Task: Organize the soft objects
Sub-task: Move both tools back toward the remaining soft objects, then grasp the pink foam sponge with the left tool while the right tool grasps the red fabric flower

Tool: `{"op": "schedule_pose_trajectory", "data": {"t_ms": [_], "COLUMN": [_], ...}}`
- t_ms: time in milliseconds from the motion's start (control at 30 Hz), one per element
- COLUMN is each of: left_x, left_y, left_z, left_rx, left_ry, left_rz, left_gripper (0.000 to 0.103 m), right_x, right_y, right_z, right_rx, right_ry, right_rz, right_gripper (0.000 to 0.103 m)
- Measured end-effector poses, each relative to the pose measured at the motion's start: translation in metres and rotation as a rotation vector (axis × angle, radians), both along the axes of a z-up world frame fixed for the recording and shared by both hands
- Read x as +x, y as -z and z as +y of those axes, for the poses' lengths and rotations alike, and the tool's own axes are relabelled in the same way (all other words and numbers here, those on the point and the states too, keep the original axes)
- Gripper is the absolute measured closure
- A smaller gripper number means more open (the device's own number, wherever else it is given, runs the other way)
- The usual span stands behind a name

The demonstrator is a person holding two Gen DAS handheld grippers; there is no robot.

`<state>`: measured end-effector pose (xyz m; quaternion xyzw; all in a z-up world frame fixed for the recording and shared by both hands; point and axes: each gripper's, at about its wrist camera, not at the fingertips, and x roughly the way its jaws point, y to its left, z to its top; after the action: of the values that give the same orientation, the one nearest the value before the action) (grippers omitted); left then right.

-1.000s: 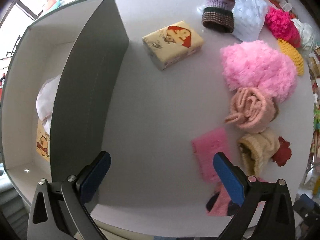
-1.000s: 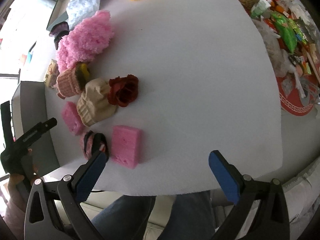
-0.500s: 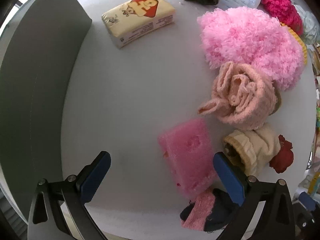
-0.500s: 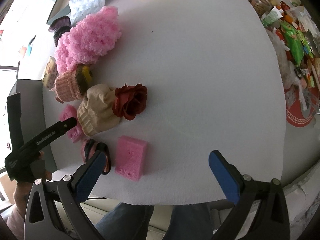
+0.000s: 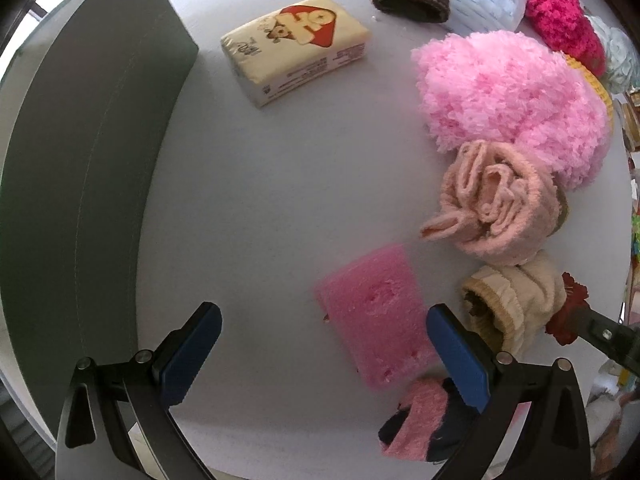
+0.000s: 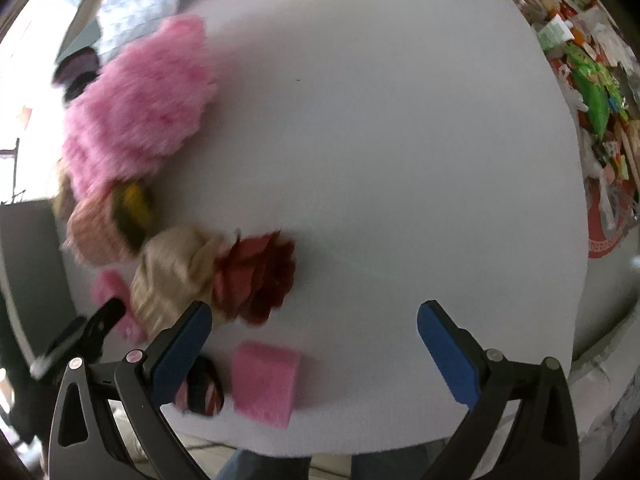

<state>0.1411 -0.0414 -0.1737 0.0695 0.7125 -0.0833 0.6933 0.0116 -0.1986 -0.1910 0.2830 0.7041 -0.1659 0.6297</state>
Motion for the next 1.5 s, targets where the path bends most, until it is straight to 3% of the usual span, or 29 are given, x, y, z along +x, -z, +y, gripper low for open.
{"op": "schedule_pose_trajectory", "data": {"t_ms": [100, 200, 400, 667, 967, 1133, 1233, 1267, 1400, 1500], "left_x": [0.009, 0.007, 0.012, 0.011, 0.002, 0.001, -0.004, -0.006, -0.009, -0.005], "left_y": [0.001, 0.003, 0.0, -0.011, 0.019, 0.019, 0.022, 0.021, 0.027, 0.027], "left_z": [-0.003, -0.005, 0.016, 0.025, 0.025, 0.016, 0.015, 0.015, 0.018, 0.016], "left_rx": [0.002, 0.01, 0.042, 0.004, 0.006, 0.035, 0.033, 0.032, 0.036, 0.034], "left_ry": [0.005, 0.005, 0.011, -0.037, -0.14, -0.139, -0.144, -0.144, -0.135, -0.14], "left_rz": [0.01, 0.001, -0.032, -0.01, 0.06, 0.05, 0.046, 0.041, 0.058, 0.083], "left_gripper": [0.0, 0.0, 0.0, 0.0, 0.0, 0.0, 0.0, 0.0, 0.0, 0.004], "right_x": [0.01, 0.014, -0.001, -0.005, 0.029, 0.046, 0.051, 0.053, 0.048, 0.036], "right_y": [0.017, 0.026, 0.001, -0.004, 0.014, 0.007, -0.001, -0.002, -0.007, -0.018], "right_z": [0.001, 0.001, -0.03, -0.036, 0.008, 0.039, 0.054, 0.059, 0.067, 0.048], "right_rx": [0.035, 0.004, -0.129, -0.051, -0.045, -0.065, -0.057, -0.036, -0.013, 0.04], "right_ry": [-0.021, -0.071, -0.088, -0.104, -0.209, -0.305, -0.364, -0.374, -0.358, -0.271], "right_rz": [0.019, 0.053, -0.004, -0.064, -0.038, -0.044, -0.069, -0.077, -0.074, -0.091], "right_gripper": [0.0, 0.0, 0.0, 0.0, 0.002, 0.02, 0.049, 0.063, 0.07, 0.071]}}
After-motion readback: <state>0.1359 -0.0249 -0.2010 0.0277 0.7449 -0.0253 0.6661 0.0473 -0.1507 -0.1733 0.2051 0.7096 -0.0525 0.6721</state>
